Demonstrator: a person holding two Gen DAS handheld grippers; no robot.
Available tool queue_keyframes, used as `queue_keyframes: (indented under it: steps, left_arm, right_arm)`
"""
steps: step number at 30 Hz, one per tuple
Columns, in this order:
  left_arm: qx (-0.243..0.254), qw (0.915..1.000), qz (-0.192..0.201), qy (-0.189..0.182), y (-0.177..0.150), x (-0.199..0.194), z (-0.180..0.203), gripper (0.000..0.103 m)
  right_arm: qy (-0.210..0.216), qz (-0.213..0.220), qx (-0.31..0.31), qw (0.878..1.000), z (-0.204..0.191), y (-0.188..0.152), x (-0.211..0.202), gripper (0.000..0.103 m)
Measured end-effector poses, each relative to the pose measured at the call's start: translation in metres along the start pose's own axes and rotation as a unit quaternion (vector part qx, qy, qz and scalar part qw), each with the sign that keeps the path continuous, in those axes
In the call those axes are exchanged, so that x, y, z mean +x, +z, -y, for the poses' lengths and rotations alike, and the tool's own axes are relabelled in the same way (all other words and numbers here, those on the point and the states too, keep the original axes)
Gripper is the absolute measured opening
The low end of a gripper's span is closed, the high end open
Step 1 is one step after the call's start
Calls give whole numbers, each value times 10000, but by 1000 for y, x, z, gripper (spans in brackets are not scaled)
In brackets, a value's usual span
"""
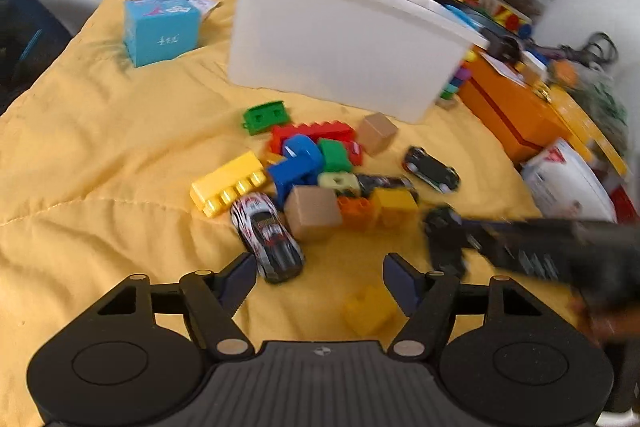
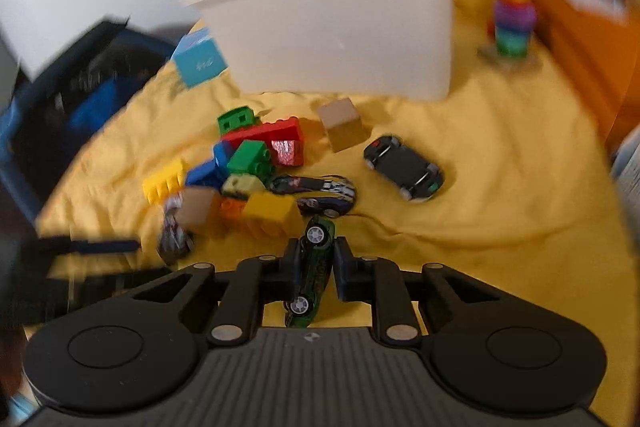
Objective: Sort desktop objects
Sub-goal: 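Grasp the green toy car with the right gripper while the left grasps the white race car, then carry the green car and white race car over the white bin and open both grippers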
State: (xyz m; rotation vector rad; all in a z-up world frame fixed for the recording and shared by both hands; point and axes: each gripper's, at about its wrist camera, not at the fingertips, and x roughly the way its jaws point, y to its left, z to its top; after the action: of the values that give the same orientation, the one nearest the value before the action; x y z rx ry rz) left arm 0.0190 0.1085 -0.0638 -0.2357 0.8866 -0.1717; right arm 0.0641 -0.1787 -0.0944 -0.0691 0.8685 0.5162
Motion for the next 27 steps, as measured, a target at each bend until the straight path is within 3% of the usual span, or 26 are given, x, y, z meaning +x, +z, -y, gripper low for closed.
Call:
queue_keyframes:
  steps: [3,6,8,10,15,20,24,27]
  left_arm:
    - [74,9997,-10,234,8,10,1,70]
    - [180,9983,-292,482,12,26,-1,57]
    - [312,9975,-316,547,10,29,-2,54]
    - [494,9966,-324,582,7,27,-1,43]
    - [457,9973,-478,305,-7,9,-10,35]
    - [747,9946,-587,418,-34,-12,-3,35]
    - [897,9932,-614,426,-47,-21,0,35]
    - [985,9928,-558,400,-51,-21,3,44]
  right_arm:
    - [-527,86,-940,9941,-12,-11,-15,19]
    - [-1162,118,-2066,9714,-28,-25,-18,19]
    - [-1344,38,-2487,9592,-35,-33,-12,19]
    - [-1322,-40,-2718,9532,-42,-39,-7,19]
    - [-714,-78,-2597,9630,-51,-44,-10,26]
    - [-340,-51,-2338,9717,-51,-46,-17,31]
    - [5,150,-1648,9862,-29,-41,-26,45]
    - [24,203,-1274,9916,-17,-41,-25,59]
